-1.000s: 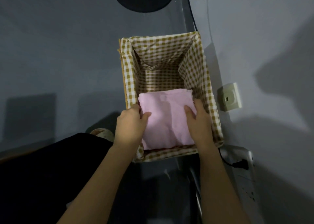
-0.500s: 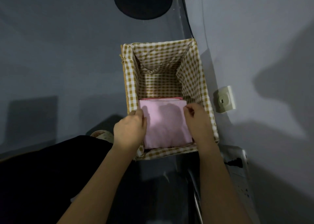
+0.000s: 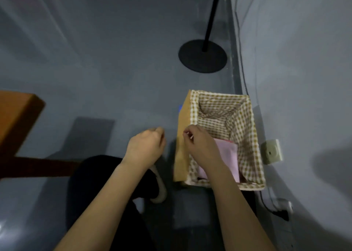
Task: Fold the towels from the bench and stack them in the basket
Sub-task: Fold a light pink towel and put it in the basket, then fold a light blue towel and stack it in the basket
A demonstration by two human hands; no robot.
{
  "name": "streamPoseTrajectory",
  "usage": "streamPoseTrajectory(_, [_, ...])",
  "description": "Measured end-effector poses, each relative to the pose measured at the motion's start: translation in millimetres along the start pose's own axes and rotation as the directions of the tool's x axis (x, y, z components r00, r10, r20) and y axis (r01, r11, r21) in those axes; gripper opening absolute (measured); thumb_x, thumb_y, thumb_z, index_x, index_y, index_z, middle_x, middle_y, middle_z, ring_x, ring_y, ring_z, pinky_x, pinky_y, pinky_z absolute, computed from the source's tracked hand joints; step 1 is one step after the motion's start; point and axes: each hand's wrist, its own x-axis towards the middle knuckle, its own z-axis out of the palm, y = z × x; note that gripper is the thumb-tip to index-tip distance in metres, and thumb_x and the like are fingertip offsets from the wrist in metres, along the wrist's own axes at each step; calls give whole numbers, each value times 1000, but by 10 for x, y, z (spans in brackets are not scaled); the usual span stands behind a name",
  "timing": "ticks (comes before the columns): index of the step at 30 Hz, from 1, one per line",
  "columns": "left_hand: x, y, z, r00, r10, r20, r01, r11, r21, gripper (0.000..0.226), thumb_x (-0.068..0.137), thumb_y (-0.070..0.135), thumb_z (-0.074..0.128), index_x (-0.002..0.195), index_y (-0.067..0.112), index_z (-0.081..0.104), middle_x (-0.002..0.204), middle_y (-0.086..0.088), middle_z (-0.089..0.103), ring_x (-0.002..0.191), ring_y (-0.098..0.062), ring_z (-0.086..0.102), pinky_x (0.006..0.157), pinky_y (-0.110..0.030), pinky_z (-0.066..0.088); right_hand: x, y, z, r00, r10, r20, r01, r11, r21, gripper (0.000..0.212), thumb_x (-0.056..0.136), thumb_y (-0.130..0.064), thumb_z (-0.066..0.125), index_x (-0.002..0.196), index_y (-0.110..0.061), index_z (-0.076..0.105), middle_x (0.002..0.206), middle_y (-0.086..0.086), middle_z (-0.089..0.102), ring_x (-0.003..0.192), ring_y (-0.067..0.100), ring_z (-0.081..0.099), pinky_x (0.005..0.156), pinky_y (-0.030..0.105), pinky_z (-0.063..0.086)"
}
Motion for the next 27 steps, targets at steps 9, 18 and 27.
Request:
streamPoseTrajectory(9, [-1431,-1450,-917,929,-317,-189,325,946,9,19,99,31,38,97,17,51,97,0,59,86,-25,60,63,-34,46,-152,-1842,702,884,-448,133,448,893,38,13,95,-20,51,95,-10,60,98,7,57,99,25,53,83,34,39])
streamPoseTrajectory(18, [-3229,-2231,-1183,633,-701,-328,719,690,-88,22,99,36,40,104,20,54,103,2,62,90,-23,61,62,-32,45,-930,-3444,1497,519,-745,420,751,632,193,21,100,-29,43,112,-18,55,108,-5,52,101,13,50,75,27,40])
streamPoseTrajectory(27, [-4767,-2189,-975,212,-922,-325,900,314,-303,20,98,34,42,103,20,54,102,2,63,87,-22,60,66,-33,46,-2036,-4213,2113,91,-811,577,864,352,359,24,100,-30,43,118,-19,54,109,-8,51,100,9,49,80,27,47])
